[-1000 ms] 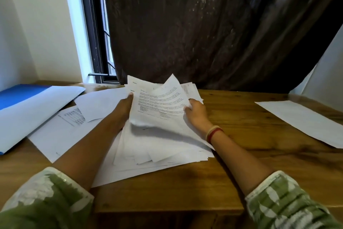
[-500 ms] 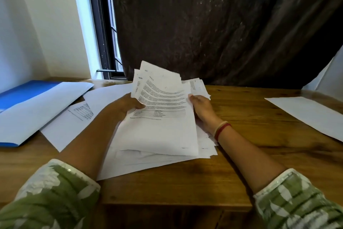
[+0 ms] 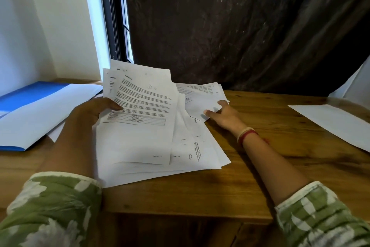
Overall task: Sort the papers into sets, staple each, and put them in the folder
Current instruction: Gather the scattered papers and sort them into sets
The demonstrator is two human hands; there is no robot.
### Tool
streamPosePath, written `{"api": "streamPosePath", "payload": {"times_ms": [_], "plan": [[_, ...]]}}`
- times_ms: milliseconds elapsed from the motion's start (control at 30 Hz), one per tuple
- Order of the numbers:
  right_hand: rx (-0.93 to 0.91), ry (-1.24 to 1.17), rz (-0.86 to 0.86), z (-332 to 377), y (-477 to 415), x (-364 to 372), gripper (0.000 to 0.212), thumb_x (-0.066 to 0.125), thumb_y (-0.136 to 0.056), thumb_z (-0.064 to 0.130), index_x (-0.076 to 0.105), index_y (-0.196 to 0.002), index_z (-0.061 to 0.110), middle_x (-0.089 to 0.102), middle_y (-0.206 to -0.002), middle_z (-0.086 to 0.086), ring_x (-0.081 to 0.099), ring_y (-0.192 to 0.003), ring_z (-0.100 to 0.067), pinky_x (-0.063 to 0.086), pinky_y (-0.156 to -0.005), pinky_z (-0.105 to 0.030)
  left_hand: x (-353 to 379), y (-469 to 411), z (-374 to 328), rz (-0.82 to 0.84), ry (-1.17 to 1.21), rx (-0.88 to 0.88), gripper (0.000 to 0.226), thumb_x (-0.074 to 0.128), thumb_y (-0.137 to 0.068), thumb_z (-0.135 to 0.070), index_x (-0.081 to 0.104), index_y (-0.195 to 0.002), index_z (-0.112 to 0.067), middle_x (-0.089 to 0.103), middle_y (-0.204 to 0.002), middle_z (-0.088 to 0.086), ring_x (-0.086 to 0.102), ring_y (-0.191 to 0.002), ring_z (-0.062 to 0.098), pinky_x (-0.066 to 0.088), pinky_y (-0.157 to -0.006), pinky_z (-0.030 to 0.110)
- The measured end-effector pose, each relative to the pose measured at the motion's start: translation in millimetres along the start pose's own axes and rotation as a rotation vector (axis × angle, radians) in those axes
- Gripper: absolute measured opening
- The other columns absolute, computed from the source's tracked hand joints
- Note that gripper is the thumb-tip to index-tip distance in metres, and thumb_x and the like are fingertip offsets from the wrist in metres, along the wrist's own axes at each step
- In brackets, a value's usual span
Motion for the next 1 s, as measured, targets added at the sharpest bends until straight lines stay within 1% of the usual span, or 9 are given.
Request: {"api": "streamPosePath", "payload": {"times_ms": [100,167,300,433,567,733,833,933,1000], "plan": [[0.025,0.304,0.027,6,0,18,0.087,0.041,-0.084,0.075,0.017,-0.151,0.025,0.033,-0.154,-0.008,0.034,-0.139,-0.037,0.017,-0.115,-0.060,-3,5,1,-0.026,-0.028,-0.046,0.032,0.057,-0.082,0.007,0.064,-0.103,-0.015,0.066,-0.108,0.009,0.057,-0.107,0.033,0.041,-0.095,0.040],[0.074,0.432,0.009,8,-2,24,0.091,0.038,-0.083,0.078,0.013,-0.152,0.025,0.029,-0.156,-0.010,0.028,-0.141,-0.039,0.010,-0.114,-0.064,-3,6,3,-0.011,-0.053,-0.072,0.032,0.056,-0.083,0.008,0.063,-0.105,-0.013,0.065,-0.110,0.012,0.058,-0.101,0.033,0.042,-0.093,0.041],[0.121,0.355,-0.015,9,-9,19,0.089,0.052,-0.081,0.073,0.022,-0.148,0.024,0.033,-0.153,-0.011,0.032,-0.138,-0.039,0.025,-0.111,-0.061,-5,3,4,-0.016,-0.075,-0.080,0.044,0.060,-0.080,0.006,0.059,-0.121,-0.008,0.061,-0.124,0.016,0.053,-0.118,0.037,0.036,-0.108,0.047],[0.091,0.194,-0.142,-2,-7,6,0.076,0.063,-0.085,0.054,0.029,-0.145,0.023,0.048,-0.143,-0.008,0.046,-0.129,-0.034,0.032,-0.107,-0.050,-14,-2,8,-0.045,-0.045,-0.077,0.037,0.065,-0.076,0.002,0.063,-0.108,-0.016,0.061,-0.124,0.014,0.051,-0.121,0.036,0.032,-0.111,0.049],[0.100,0.092,-0.182,-9,-9,0,0.072,0.069,-0.086,0.041,0.030,-0.144,0.023,0.052,-0.138,-0.007,0.049,-0.126,-0.034,0.029,-0.108,-0.049,-27,-7,16,-0.049,0.000,-0.074,0.053,0.075,-0.054,-0.005,0.065,-0.103,-0.022,0.064,-0.121,0.011,0.051,-0.120,0.035,0.030,-0.112,0.050],[0.091,0.054,-0.261,-24,-10,-17,0.058,0.064,-0.091,0.018,0.037,-0.142,0.018,0.051,-0.138,-0.013,0.052,-0.122,-0.034,0.045,-0.103,-0.043,-14,2,5,-0.052,-0.024,-0.057,0.031,0.059,-0.082,0.006,0.062,-0.096,-0.021,0.064,-0.106,0.008,0.056,-0.102,0.029,0.039,-0.095,0.038],[-0.033,0.178,-0.269,-29,-14,-23,0.043,0.061,-0.093,0.034,0.052,-0.132,0.020,0.050,-0.140,-0.012,0.049,-0.125,-0.031,0.043,-0.103,-0.043,-11,-1,2,-0.055,-0.051,-0.040,0.032,0.057,-0.084,0.008,0.061,-0.095,-0.021,0.065,-0.103,0.005,0.056,-0.100,0.028,0.039,-0.097,0.038],[-0.110,0.317,-0.078,-36,-20,-23,0.068,0.053,-0.086,0.065,0.044,-0.142,0.028,0.026,-0.158,-0.005,0.025,-0.143,-0.031,0.013,-0.116,-0.053,-7,-2,3,-0.021,-0.065,-0.025,0.033,0.058,-0.082,0.009,0.062,-0.101,-0.018,0.066,-0.110,0.008,0.058,-0.107,0.030,0.039,-0.104,0.042],[-0.065,0.313,0.086,-44,-25,-22,0.074,0.050,-0.085,0.068,0.040,-0.145,0.026,0.028,-0.157,-0.006,0.029,-0.142,-0.031,0.016,-0.116,-0.052,-5,-3,3,0.001,-0.066,-0.012,0.034,0.056,-0.083,0.010,0.062,-0.106,-0.016,0.063,-0.120,0.011,0.054,-0.115,0.031,0.037,-0.106,0.040]]}}
Point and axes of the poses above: each hand's wrist, its own y-axis away from the middle knuckle, its own x-axis out of the palm, z = x × y, the point moved 4 cm from there along -y, towards the middle knuckle
